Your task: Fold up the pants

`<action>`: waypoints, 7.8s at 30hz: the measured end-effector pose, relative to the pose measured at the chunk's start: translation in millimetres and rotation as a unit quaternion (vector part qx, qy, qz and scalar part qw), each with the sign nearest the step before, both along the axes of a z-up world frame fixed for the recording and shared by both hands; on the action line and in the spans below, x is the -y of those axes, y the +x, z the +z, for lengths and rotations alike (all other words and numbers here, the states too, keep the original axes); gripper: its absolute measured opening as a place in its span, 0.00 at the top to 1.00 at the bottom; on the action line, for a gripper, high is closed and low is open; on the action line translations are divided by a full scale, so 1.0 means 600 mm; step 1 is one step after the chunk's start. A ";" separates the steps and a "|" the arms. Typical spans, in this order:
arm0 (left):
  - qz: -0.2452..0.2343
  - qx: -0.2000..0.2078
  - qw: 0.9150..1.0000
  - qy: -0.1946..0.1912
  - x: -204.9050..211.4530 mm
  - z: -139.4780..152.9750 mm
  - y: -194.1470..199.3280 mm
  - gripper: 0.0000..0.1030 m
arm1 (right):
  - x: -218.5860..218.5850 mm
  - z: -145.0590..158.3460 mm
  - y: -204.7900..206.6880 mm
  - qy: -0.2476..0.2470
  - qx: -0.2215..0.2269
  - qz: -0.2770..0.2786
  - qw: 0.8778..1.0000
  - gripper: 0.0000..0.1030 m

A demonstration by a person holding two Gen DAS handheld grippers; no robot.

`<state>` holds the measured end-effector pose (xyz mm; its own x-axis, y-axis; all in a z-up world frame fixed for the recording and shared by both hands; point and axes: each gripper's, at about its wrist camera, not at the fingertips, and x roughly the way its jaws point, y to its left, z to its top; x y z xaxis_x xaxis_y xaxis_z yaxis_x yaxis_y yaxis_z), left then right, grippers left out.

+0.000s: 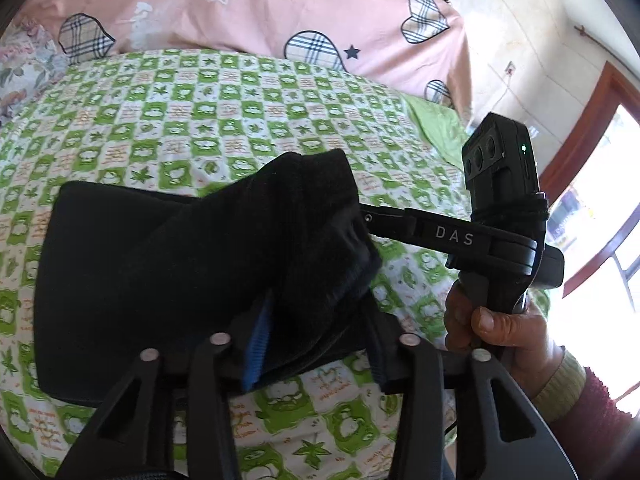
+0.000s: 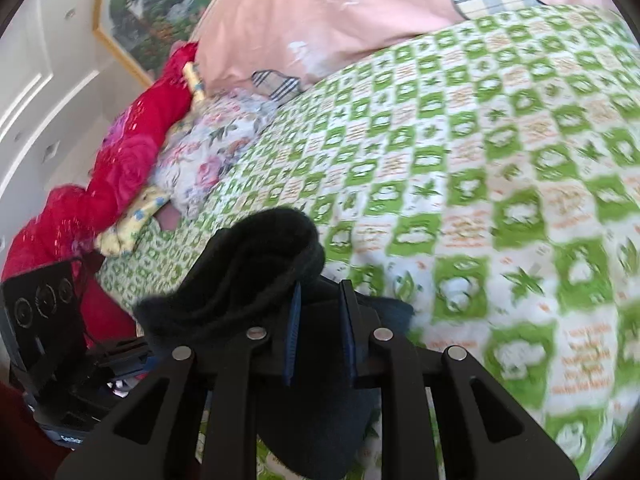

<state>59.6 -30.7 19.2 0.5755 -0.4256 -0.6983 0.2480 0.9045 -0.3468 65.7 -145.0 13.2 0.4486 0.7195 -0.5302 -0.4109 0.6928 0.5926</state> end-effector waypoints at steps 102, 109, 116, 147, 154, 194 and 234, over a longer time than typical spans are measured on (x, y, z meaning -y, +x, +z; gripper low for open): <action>0.158 -0.092 0.981 -0.065 -0.247 -0.091 0.068 0.40 | -0.034 -0.043 -0.089 -0.037 -0.054 -0.114 0.991 0.43; 0.157 -0.074 0.984 -0.046 -0.241 -0.069 0.053 0.55 | -0.039 -0.028 -0.099 -0.033 -0.036 -0.110 0.993 0.51; 0.148 -0.041 0.987 -0.045 -0.242 -0.024 0.027 0.66 | -0.055 0.009 -0.105 -0.035 -0.001 -0.104 0.994 0.56; 0.214 -0.003 0.977 0.008 -0.343 -0.022 0.148 0.66 | -0.165 0.019 0.109 -0.048 0.030 -0.051 0.997 0.56; 0.220 -0.010 0.975 0.012 -0.348 -0.041 0.147 0.50 | -0.154 0.001 0.113 -0.067 0.033 -0.062 0.995 0.47; 0.228 0.011 0.972 0.049 -0.319 -0.030 0.022 0.30 | -0.153 0.024 -0.020 -0.069 0.110 -0.042 0.991 0.30; 0.278 0.027 0.942 0.185 -0.286 -0.027 -0.066 0.19 | -0.186 -0.008 -0.127 -0.108 0.129 -0.001 0.986 0.25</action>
